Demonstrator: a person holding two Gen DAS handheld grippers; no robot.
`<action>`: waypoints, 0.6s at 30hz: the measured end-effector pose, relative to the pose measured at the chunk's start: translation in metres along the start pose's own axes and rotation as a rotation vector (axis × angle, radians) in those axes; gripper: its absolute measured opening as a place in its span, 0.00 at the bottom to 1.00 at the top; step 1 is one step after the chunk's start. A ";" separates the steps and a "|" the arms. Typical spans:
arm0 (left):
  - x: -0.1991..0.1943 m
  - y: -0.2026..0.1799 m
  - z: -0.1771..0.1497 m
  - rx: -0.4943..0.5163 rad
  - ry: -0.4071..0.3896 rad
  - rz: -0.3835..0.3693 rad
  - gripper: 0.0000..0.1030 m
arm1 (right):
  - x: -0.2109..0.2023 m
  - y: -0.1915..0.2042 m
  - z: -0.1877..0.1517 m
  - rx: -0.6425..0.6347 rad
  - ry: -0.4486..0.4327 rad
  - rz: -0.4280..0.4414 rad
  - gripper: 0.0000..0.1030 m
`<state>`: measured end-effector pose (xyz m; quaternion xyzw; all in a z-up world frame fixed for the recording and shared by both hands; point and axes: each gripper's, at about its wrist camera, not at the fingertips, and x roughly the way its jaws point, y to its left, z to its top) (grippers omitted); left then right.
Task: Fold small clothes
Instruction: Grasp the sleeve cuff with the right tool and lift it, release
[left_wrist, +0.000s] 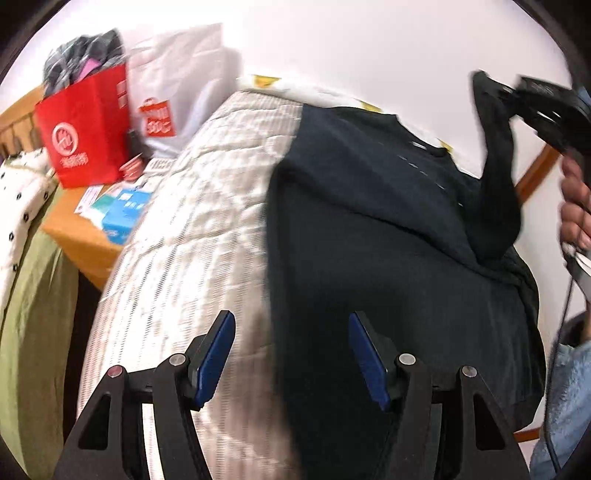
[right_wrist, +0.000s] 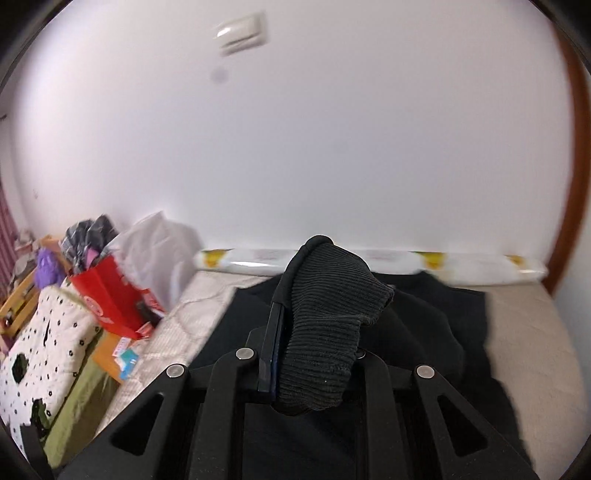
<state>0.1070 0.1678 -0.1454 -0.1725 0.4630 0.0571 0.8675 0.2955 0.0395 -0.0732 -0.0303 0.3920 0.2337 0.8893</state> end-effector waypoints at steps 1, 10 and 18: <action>0.000 0.010 -0.001 -0.019 0.004 0.000 0.60 | 0.016 0.016 -0.002 -0.021 0.014 0.026 0.17; 0.012 0.040 -0.003 -0.075 0.020 -0.004 0.60 | 0.096 0.067 -0.037 -0.098 0.139 0.074 0.24; 0.017 0.005 0.008 -0.014 0.012 -0.050 0.61 | 0.049 0.019 -0.066 -0.150 0.173 0.071 0.65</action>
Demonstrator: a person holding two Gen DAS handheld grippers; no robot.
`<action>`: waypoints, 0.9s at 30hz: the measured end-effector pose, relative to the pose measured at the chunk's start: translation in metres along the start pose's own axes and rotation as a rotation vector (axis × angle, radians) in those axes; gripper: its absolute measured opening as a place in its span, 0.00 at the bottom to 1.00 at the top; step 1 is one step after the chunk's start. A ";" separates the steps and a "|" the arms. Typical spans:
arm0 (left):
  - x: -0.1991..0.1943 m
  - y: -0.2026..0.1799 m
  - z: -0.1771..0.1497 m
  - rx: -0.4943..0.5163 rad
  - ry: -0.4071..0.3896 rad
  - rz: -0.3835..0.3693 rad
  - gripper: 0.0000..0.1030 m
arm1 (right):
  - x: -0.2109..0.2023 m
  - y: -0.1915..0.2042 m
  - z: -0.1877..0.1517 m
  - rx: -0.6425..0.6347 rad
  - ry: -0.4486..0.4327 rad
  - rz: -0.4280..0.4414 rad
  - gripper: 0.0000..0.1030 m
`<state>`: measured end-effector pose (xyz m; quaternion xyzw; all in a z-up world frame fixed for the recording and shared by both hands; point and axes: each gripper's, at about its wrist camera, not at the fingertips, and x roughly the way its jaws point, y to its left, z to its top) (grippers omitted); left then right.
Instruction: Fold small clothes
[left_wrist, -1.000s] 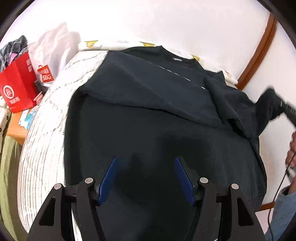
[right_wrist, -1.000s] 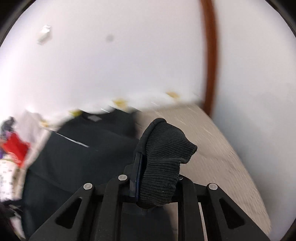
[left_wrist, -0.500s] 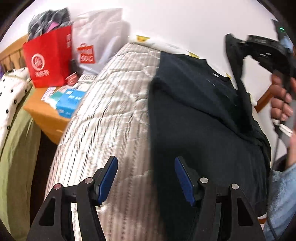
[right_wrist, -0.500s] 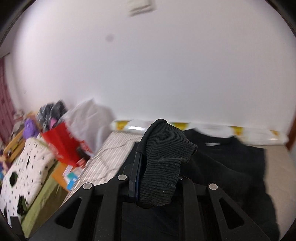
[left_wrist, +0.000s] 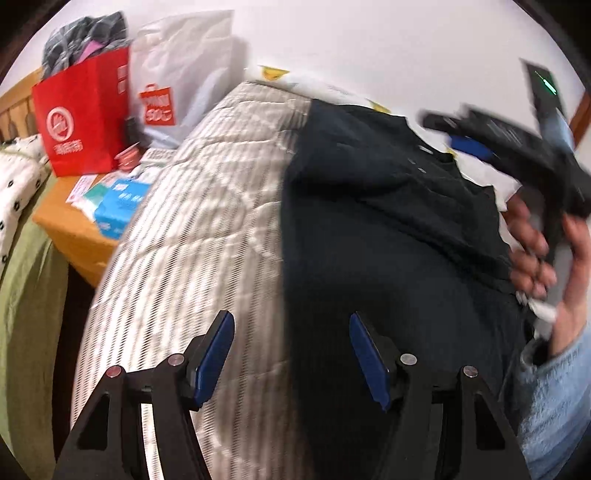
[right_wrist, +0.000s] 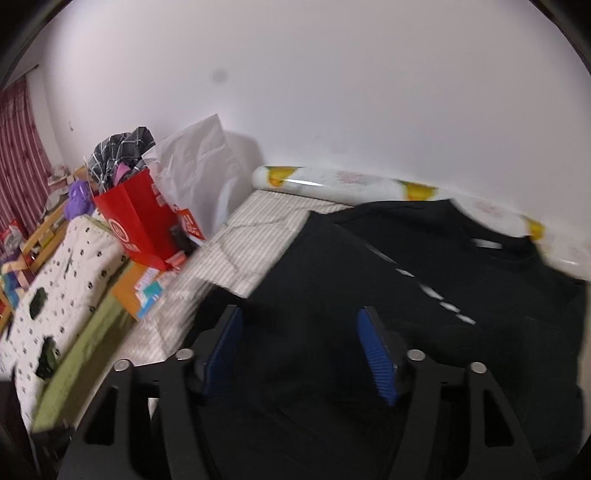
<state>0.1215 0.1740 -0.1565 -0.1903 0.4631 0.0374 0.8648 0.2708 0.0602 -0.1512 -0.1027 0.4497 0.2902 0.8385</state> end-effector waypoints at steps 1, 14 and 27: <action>0.001 -0.004 0.001 0.005 -0.003 -0.005 0.61 | -0.011 -0.010 -0.008 -0.009 -0.010 -0.036 0.66; 0.048 -0.024 0.076 0.006 -0.039 0.067 0.61 | -0.096 -0.203 -0.168 0.052 0.197 -0.556 0.65; 0.074 -0.024 0.103 -0.042 -0.043 0.086 0.55 | -0.056 -0.216 -0.147 -0.030 0.084 -0.526 0.22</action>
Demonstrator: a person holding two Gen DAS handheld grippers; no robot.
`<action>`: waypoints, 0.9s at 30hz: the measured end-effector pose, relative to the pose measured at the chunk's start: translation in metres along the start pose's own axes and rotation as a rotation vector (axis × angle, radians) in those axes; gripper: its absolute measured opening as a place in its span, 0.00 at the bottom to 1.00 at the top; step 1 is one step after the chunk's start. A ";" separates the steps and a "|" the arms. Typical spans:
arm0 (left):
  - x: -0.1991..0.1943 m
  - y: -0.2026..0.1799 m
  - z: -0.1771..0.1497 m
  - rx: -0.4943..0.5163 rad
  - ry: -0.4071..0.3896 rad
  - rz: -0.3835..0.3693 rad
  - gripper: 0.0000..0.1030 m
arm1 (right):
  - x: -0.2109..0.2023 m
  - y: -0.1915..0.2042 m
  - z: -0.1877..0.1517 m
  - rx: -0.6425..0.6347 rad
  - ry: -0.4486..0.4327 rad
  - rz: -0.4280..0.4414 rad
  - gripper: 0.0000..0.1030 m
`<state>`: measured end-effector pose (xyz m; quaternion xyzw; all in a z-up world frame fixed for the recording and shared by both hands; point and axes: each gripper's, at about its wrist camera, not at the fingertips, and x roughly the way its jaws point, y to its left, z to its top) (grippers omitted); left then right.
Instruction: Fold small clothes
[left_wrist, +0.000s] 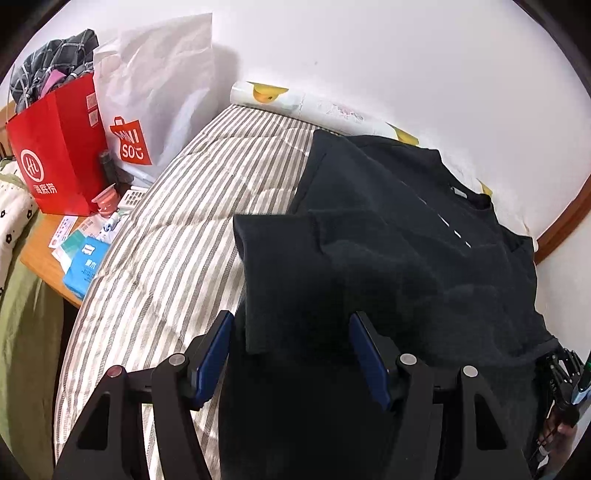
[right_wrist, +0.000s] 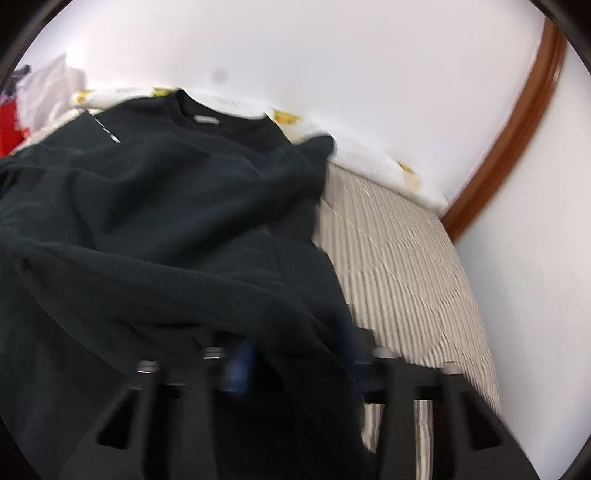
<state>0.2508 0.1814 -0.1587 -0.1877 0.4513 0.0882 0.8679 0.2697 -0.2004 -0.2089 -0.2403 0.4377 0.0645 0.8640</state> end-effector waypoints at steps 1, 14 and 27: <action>0.001 -0.001 0.001 0.002 -0.003 0.001 0.52 | -0.003 -0.005 0.000 0.020 -0.021 -0.013 0.19; -0.008 -0.041 0.000 0.166 -0.037 0.015 0.41 | 0.017 -0.058 -0.021 0.155 0.121 -0.120 0.28; 0.003 -0.045 -0.017 0.128 0.084 -0.151 0.44 | -0.051 -0.035 -0.021 0.132 0.000 -0.049 0.43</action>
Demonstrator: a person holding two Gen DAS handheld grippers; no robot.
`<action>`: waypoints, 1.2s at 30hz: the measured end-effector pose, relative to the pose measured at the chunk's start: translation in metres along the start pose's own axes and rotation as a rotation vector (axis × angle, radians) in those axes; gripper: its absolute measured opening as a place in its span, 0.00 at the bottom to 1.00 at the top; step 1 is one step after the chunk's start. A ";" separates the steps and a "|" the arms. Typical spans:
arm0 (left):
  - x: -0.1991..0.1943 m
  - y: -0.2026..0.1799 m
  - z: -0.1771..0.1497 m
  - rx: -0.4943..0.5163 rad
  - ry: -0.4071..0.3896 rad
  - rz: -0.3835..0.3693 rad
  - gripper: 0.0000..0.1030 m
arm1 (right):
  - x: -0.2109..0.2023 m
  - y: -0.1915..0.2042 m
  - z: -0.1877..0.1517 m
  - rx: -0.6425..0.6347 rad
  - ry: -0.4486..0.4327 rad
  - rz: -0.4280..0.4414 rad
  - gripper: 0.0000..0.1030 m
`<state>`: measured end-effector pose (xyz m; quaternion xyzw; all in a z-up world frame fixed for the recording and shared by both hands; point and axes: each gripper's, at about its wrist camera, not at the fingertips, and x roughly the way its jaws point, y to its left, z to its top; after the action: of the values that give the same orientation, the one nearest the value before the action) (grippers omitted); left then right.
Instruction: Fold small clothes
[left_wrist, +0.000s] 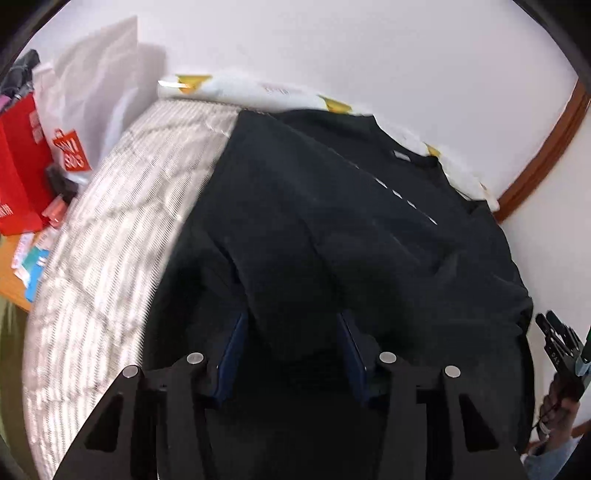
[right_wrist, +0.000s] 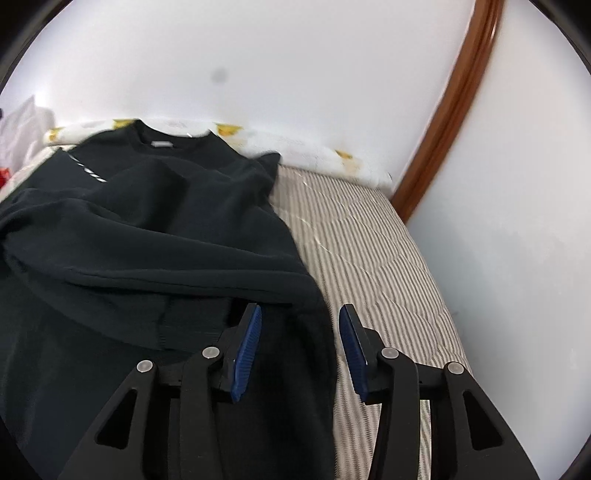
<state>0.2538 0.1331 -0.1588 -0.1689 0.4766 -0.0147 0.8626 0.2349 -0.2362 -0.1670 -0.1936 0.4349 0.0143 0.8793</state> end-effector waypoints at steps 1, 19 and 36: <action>0.004 -0.001 -0.001 0.000 0.016 0.004 0.44 | 0.002 0.002 0.003 -0.003 -0.008 0.009 0.45; -0.035 -0.007 0.061 0.035 -0.207 0.060 0.09 | 0.040 0.011 0.002 -0.099 0.029 -0.074 0.51; -0.007 0.027 0.022 0.012 -0.065 0.070 0.47 | 0.029 0.001 0.036 0.070 -0.020 0.160 0.60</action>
<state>0.2642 0.1658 -0.1504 -0.1474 0.4539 0.0185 0.8786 0.2800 -0.2268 -0.1696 -0.1274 0.4406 0.0713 0.8857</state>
